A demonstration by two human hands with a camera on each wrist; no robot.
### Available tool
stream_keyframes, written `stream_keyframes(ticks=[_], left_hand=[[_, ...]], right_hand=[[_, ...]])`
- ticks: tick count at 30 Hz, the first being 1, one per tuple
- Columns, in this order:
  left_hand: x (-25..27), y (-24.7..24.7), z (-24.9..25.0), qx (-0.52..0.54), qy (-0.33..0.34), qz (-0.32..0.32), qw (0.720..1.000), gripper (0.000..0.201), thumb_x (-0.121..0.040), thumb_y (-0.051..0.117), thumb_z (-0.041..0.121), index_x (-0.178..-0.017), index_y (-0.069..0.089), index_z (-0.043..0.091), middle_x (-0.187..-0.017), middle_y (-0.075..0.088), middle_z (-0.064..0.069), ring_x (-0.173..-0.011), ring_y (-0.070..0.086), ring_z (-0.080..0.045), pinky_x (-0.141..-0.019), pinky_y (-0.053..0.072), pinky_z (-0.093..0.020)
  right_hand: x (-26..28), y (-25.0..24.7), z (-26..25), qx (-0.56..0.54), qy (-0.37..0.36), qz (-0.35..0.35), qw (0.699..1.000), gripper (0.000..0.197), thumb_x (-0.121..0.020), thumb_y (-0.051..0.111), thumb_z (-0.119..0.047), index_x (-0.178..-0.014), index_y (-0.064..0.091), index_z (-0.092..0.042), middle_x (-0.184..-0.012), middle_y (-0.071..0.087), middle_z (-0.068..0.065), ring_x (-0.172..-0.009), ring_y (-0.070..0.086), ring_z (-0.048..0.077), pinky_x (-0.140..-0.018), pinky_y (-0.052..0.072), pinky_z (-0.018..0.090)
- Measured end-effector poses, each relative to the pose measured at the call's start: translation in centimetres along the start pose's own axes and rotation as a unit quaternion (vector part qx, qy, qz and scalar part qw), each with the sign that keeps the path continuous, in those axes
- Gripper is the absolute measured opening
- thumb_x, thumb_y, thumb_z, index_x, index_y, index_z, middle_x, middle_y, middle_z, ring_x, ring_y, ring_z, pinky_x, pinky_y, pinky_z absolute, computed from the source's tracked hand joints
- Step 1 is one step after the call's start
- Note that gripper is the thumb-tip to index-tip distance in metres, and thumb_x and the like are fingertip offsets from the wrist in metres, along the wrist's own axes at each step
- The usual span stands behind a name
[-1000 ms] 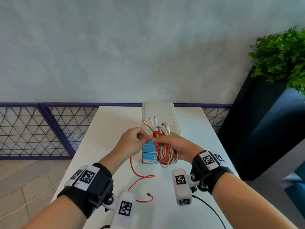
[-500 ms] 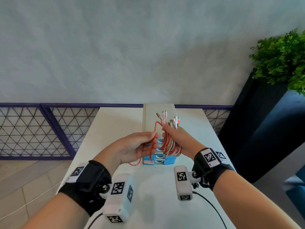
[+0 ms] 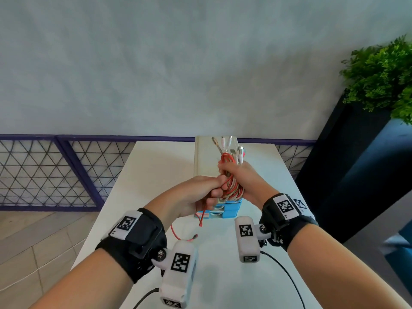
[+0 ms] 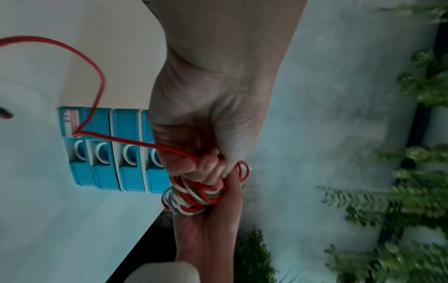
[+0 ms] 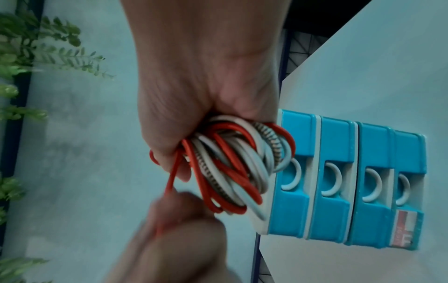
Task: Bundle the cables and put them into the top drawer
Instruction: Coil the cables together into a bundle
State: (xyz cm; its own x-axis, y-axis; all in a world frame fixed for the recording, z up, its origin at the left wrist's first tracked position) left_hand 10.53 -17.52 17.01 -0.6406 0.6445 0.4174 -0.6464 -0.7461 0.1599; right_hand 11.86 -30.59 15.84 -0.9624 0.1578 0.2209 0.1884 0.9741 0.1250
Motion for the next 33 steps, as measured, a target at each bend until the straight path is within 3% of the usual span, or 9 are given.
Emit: stream_keyframes(ticks=[4,8,12,15,18,22,27,29,33], left_hand=[[1.4,-1.5,-1.4,-0.006,-0.059,-0.106,0.993,0.031,-0.099,0.038,0.036,-0.073,0.049,0.022,-0.054,0.027,0.008,-0.041,0.024,-0.006,-0.045,0.028,-0.018],[2.0,-3.1,-3.0,-0.158,-0.09,-0.155,0.971,0.028,-0.1,0.039,0.029,-0.079,0.056,0.02,-0.061,0.035,0.005,-0.05,0.032,-0.008,-0.052,0.027,-0.021],[0.6,-4.5,-1.2,-0.364,0.026,0.01,0.931,0.025,-0.094,0.054,0.02,-0.076,0.069,0.027,-0.065,0.054,0.007,-0.06,0.043,-0.008,-0.06,0.034,-0.023],[-0.2,-4.9,0.7,-0.344,0.118,0.128,0.923,0.026,-0.088,0.061,0.013,-0.069,0.068,0.028,-0.068,0.064,0.009,-0.067,0.053,-0.008,-0.071,0.043,-0.025],[-0.2,-4.2,2.1,-0.356,0.168,0.147,0.907,0.016,-0.087,0.063,0.013,-0.076,0.07,0.021,-0.075,0.067,0.007,-0.074,0.056,-0.009,-0.078,0.048,-0.028],[-0.6,-3.4,2.7,-0.378,0.207,0.164,0.888,0.01,-0.086,0.063,0.018,-0.083,0.072,0.016,-0.083,0.07,-0.002,-0.071,0.058,-0.009,-0.074,0.047,-0.028],[-0.8,-3.3,2.7,-0.396,0.232,0.228,0.859,0.01,-0.086,0.062,0.025,-0.085,0.068,0.016,-0.083,0.067,0.0,-0.078,0.06,-0.014,-0.066,0.046,-0.025],[-0.7,-3.7,2.4,-0.381,0.2,0.236,0.871,0.022,-0.085,0.062,0.037,-0.081,0.062,0.015,-0.072,0.062,0.0,-0.063,0.056,-0.014,-0.055,0.042,-0.025],[-0.1,-5.6,1.0,-0.171,0.062,0.165,0.969,0.035,-0.095,0.046,0.04,-0.075,0.058,0.014,-0.051,0.037,0.005,-0.04,0.031,-0.011,-0.042,0.03,-0.021]], right_hand=[[-0.8,-2.0,-1.3,-0.119,-0.022,0.065,0.991,0.007,-0.089,0.062,-0.008,-0.084,0.057,-0.006,-0.063,0.059,0.005,-0.062,0.063,0.019,-0.066,0.056,0.041],[-0.7,-3.2,-2.6,-0.194,-0.003,0.025,0.981,0.01,-0.089,0.062,-0.013,-0.082,0.058,-0.01,-0.068,0.058,0.002,-0.064,0.065,0.017,-0.066,0.057,0.038],[-0.2,-3.2,-3.1,-0.118,0.029,-0.022,0.992,0.008,-0.089,0.064,-0.016,-0.088,0.06,-0.009,-0.073,0.062,0.004,-0.065,0.067,0.017,-0.069,0.058,0.036],[0.2,-2.7,-3.0,-0.037,0.042,-0.049,0.997,0.01,-0.088,0.064,-0.016,-0.092,0.061,-0.007,-0.076,0.064,0.007,-0.068,0.068,0.02,-0.069,0.058,0.036],[0.8,-1.7,-2.8,0.038,0.041,-0.073,0.996,0.013,-0.087,0.066,-0.015,-0.094,0.062,-0.005,-0.078,0.067,0.01,-0.069,0.069,0.02,-0.066,0.059,0.032],[1.8,-0.2,-2.1,0.105,0.057,-0.136,0.983,0.019,-0.088,0.067,-0.02,-0.097,0.064,-0.003,-0.084,0.07,0.011,-0.077,0.069,0.021,-0.073,0.059,0.031],[2.0,0.7,-1.1,0.093,0.068,-0.141,0.983,0.012,-0.087,0.067,-0.015,-0.092,0.064,-0.004,-0.074,0.066,0.007,-0.061,0.067,0.014,-0.059,0.057,0.027],[1.7,0.3,-0.9,0.099,0.06,-0.128,0.985,0.016,-0.085,0.069,-0.015,-0.095,0.066,-0.003,-0.071,0.065,0.005,-0.061,0.065,0.014,-0.063,0.057,0.028],[0.9,-1.6,-1.3,0.058,0.034,-0.059,0.996,0.007,-0.087,0.062,-0.006,-0.094,0.061,-0.003,-0.068,0.06,0.006,-0.061,0.063,0.015,-0.063,0.057,0.03]])
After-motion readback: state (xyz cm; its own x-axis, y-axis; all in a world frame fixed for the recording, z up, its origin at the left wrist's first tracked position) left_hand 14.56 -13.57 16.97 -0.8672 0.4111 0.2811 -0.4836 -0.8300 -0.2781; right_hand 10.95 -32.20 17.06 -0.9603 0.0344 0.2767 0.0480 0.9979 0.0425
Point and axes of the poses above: each hand's wrist, its own x-axis away from the middle knuckle, its own y-axis out of the palm, z = x × y, the point moved 4 cm from there along -x, towards the middle knuckle
